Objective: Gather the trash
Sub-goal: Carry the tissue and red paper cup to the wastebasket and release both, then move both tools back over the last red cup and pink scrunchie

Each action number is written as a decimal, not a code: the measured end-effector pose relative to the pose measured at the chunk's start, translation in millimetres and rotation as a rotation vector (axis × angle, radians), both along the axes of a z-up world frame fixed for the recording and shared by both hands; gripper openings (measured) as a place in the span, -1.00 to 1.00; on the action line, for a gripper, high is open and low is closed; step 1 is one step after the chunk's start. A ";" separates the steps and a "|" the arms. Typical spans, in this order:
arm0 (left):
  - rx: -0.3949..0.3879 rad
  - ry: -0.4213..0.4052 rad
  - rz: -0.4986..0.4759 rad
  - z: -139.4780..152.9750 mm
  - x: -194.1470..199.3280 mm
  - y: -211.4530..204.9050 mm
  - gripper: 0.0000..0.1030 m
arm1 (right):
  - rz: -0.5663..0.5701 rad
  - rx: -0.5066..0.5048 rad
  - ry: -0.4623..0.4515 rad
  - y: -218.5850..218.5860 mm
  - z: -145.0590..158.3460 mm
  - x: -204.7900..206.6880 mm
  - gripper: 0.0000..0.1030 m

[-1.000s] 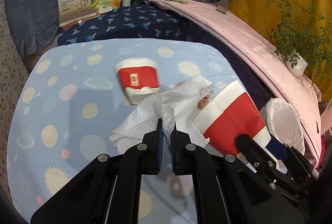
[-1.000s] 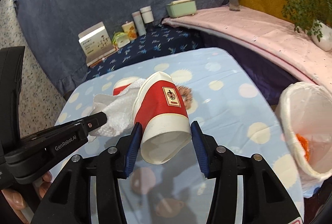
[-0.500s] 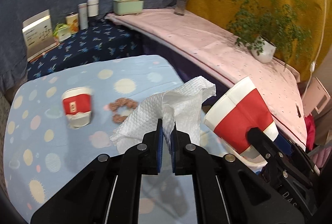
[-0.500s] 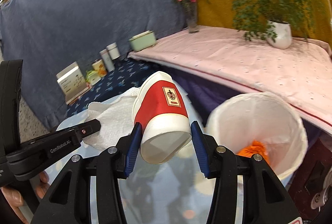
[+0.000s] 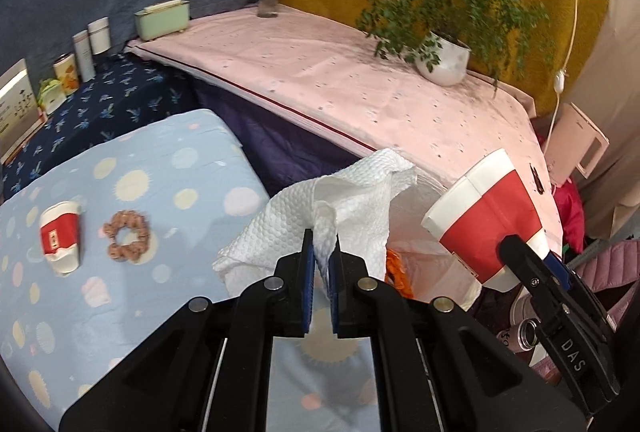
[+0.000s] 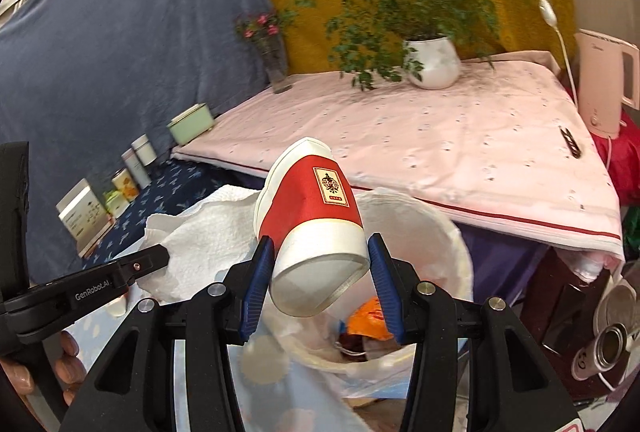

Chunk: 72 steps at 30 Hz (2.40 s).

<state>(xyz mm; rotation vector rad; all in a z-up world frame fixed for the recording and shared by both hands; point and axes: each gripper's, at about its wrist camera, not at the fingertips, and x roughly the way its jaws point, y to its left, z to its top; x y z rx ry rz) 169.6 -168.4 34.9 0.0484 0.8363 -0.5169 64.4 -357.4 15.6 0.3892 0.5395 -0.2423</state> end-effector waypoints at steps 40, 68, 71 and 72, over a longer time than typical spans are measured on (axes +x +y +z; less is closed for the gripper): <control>0.054 -0.021 0.032 -21.3 13.6 -15.2 0.17 | -0.024 0.015 0.048 -25.1 -28.5 23.7 -0.08; 0.010 0.010 0.268 -27.9 23.0 98.7 0.51 | 0.125 -0.036 0.062 59.7 -10.4 44.6 0.27; 0.004 0.012 0.296 -27.7 22.7 114.3 0.51 | 0.148 -0.047 0.064 72.7 -7.3 47.1 0.27; 0.003 0.014 0.305 -27.8 22.7 119.4 0.51 | 0.155 -0.050 0.063 76.9 -6.4 47.8 0.27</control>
